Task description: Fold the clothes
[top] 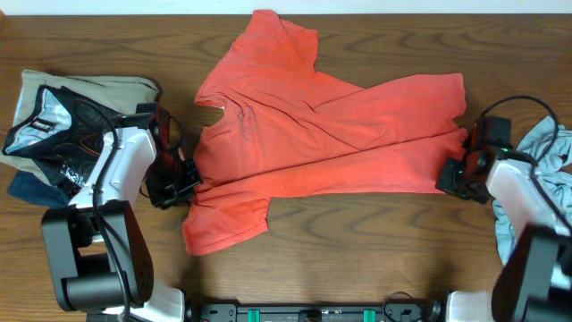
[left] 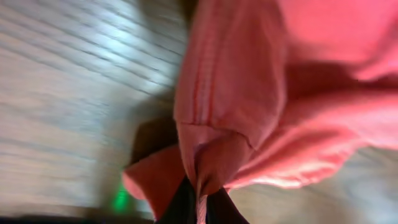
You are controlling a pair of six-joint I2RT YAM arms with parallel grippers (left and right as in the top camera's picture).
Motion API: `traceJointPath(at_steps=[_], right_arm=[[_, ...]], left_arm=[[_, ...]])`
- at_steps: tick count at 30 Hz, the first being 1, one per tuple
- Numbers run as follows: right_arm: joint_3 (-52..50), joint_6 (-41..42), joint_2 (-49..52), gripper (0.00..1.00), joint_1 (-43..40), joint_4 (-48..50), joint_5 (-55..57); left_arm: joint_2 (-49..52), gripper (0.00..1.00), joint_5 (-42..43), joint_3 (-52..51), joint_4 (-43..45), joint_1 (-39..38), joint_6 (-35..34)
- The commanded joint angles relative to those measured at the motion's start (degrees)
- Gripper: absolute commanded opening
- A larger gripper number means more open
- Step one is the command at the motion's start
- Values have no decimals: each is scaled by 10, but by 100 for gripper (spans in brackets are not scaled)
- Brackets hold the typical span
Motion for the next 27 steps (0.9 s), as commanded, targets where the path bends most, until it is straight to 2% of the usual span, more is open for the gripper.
traceJointPath(at_steps=[1, 9, 16, 21, 27], right_arm=[[44, -12, -64, 1, -9, -37, -41], [136, -58, -165, 1, -9, -187, -71], [255, -68, -203, 1, -9, -271, -101], [363, -77, -214, 1, -9, -321, -97], [502, -81, -224, 1, -9, -338, -81]], left_arm=[[-46, 6, 80, 17, -4, 4, 49], [-198, 6, 90, 39, -1, 4, 51], [-341, 6, 90, 83, 31, 5, 50], [-404, 6, 90, 150, 59, 5, 32], [-428, 6, 75, 275, 84, 5, 8]])
